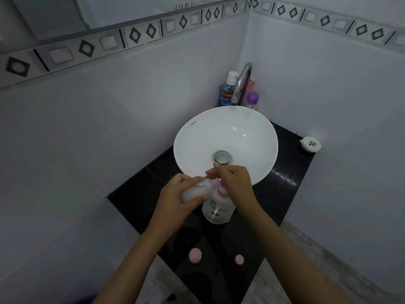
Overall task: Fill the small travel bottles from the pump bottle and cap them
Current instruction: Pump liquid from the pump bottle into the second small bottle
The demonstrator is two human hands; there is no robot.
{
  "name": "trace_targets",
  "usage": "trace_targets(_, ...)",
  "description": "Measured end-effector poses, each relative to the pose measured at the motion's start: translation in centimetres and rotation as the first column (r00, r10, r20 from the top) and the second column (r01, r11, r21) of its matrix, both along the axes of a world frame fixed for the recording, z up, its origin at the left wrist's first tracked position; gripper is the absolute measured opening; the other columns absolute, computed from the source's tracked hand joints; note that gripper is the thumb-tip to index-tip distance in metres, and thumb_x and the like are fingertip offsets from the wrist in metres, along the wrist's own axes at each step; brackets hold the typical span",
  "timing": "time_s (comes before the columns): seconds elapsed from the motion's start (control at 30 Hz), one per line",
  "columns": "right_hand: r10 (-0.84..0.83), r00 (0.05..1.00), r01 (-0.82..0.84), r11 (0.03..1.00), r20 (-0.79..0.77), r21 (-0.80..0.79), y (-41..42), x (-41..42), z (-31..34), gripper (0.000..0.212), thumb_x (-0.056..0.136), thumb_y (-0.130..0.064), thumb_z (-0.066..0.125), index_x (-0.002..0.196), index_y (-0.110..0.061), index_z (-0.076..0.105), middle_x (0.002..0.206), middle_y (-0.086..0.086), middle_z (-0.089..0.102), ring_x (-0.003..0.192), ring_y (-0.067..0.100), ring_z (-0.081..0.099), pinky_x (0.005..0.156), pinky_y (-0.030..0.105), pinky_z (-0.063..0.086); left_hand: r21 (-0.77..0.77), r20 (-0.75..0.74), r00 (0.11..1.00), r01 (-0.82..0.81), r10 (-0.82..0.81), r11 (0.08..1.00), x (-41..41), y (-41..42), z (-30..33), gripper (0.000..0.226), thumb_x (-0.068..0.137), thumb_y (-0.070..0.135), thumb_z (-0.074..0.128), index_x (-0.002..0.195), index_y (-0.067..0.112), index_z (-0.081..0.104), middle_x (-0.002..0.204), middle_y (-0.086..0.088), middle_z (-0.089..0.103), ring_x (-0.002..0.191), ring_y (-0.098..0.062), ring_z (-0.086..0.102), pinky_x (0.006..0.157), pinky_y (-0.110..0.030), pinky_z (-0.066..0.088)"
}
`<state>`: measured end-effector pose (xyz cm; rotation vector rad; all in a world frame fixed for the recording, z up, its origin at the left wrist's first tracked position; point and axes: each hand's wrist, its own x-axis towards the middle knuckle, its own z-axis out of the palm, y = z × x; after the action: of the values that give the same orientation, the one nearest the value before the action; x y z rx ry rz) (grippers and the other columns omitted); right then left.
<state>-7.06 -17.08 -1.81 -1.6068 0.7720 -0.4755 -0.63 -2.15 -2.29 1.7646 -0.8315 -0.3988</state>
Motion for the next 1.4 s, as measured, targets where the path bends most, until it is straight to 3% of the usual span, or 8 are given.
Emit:
trace_targets(0.17, -0.048, 0.998, 0.045, 0.998, 0.043, 0.053, 0.3, -0.3, -0.6, 0.039, 0.098, -0.017, 0.045, 0.083, 0.003, 0.075, 0.066, -0.001, 0.070, 0.063, -0.002, 0.065, 0.063, 0.008, 0.049, 0.010, -0.017, 1.000, 0.006, -0.006, 1.000, 0.3, -0.2, -0.4, 0.040, 0.074, 0.023, 0.077, 0.112, 0.030, 0.066, 0.100, 0.014, 0.057, 0.095, 0.009, 0.053, 0.076, -0.005, 0.043)
trace_targets(0.33, -0.044, 0.997, 0.042, 0.998, -0.058, -0.036, 0.5, -0.1, -2.0, 0.041, 0.098, -0.025, 0.045, 0.084, -0.004, 0.077, 0.080, 0.011, 0.074, 0.079, 0.019, 0.068, 0.074, 0.030, 0.053, 0.075, -0.022, 1.000, 0.021, -0.019, 0.997, 0.4, -0.1, -1.8, 0.039, 0.076, 0.027, 0.074, 0.111, 0.040, 0.061, 0.101, 0.015, 0.056, 0.096, 0.007, 0.053, 0.079, -0.005, 0.042)
trace_targets(0.53, 0.028, 0.993, -0.037, 0.997, -0.118, -0.075, -0.6, -0.1, -0.5, 0.036, 0.095, -0.028, 0.051, 0.081, -0.007, 0.077, 0.075, 0.000, 0.073, 0.075, 0.009, 0.067, 0.077, 0.025, 0.050, 0.022, -0.047, 0.999, 0.018, -0.017, 1.000, 0.1, -0.1, -1.4, 0.040, 0.076, 0.024, 0.075, 0.111, 0.038, 0.060, 0.103, 0.015, 0.059, 0.099, 0.008, 0.054, 0.080, -0.007, 0.044)
trace_targets(0.73, -0.030, 0.999, 0.029, 0.999, -0.022, -0.022, 0.2, -0.1, -0.6, 0.038, 0.097, -0.023, 0.046, 0.084, -0.002, 0.075, 0.072, 0.001, 0.072, 0.066, -0.001, 0.066, 0.069, 0.013, 0.051, 0.025, -0.024, 1.000, 0.014, -0.013, 1.000, 0.4, -0.1, -1.1, 0.041, 0.076, 0.024, 0.074, 0.114, 0.033, 0.063, 0.104, 0.017, 0.057, 0.100, 0.006, 0.054, 0.081, -0.009, 0.046)
trace_targets(1.0, -0.023, 0.992, 0.004, 0.988, -0.123, -0.153, 0.3, -0.4, -1.9, 0.041, 0.097, -0.032, 0.046, 0.083, -0.010, 0.077, 0.078, 0.002, 0.075, 0.078, 0.014, 0.069, 0.085, 0.039, 0.054, 0.080, -0.026, 0.999, 0.022, -0.020, 0.997, 0.4, -0.4, -1.3, 0.042, 0.076, 0.023, 0.075, 0.117, 0.025, 0.066, 0.102, 0.016, 0.055, 0.095, 0.011, 0.051, 0.077, -0.003, 0.041)
trace_targets(1.17, 0.038, 0.992, -0.055, 0.988, -0.118, -0.147, -0.3, -0.1, 0.3, 0.036, 0.095, -0.029, 0.050, 0.084, -0.007, 0.078, 0.081, 0.003, 0.075, 0.079, 0.011, 0.067, 0.081, 0.027, 0.052, 0.037, -0.016, 1.000, 0.010, -0.009, 0.999, 0.5, -0.4, -0.4, 0.040, 0.076, 0.020, 0.075, 0.114, 0.029, 0.065, 0.101, 0.011, 0.056, 0.095, 0.006, 0.053, 0.077, -0.006, 0.043)
trace_targets(1.3, -0.012, 1.000, 0.012, 0.999, -0.012, -0.038, 0.2, -0.3, 0.0, 0.039, 0.098, -0.020, 0.046, 0.084, 0.001, 0.075, 0.069, 0.001, 0.070, 0.062, -0.002, 0.063, 0.064, 0.008, 0.046, 0.011, -0.031, 0.999, 0.015, -0.015, 1.000, 0.4, -0.3, -0.3, 0.040, 0.075, 0.020, 0.076, 0.112, 0.033, 0.065, 0.102, 0.011, 0.057, 0.096, 0.006, 0.054, 0.078, -0.005, 0.043)
trace_targets(1.4, -0.031, 1.000, 0.031, 0.999, 0.001, -0.026, 0.3, -0.3, -0.8, 0.041, 0.098, -0.020, 0.044, 0.082, 0.002, 0.075, 0.065, -0.001, 0.069, 0.059, -0.005, 0.062, 0.061, 0.005, 0.045, 0.041, -0.040, 0.999, 0.007, -0.005, 0.999, 0.3, -0.3, -0.8, 0.041, 0.076, 0.021, 0.075, 0.115, 0.030, 0.065, 0.102, 0.014, 0.056, 0.096, 0.008, 0.053, 0.079, -0.005, 0.043)
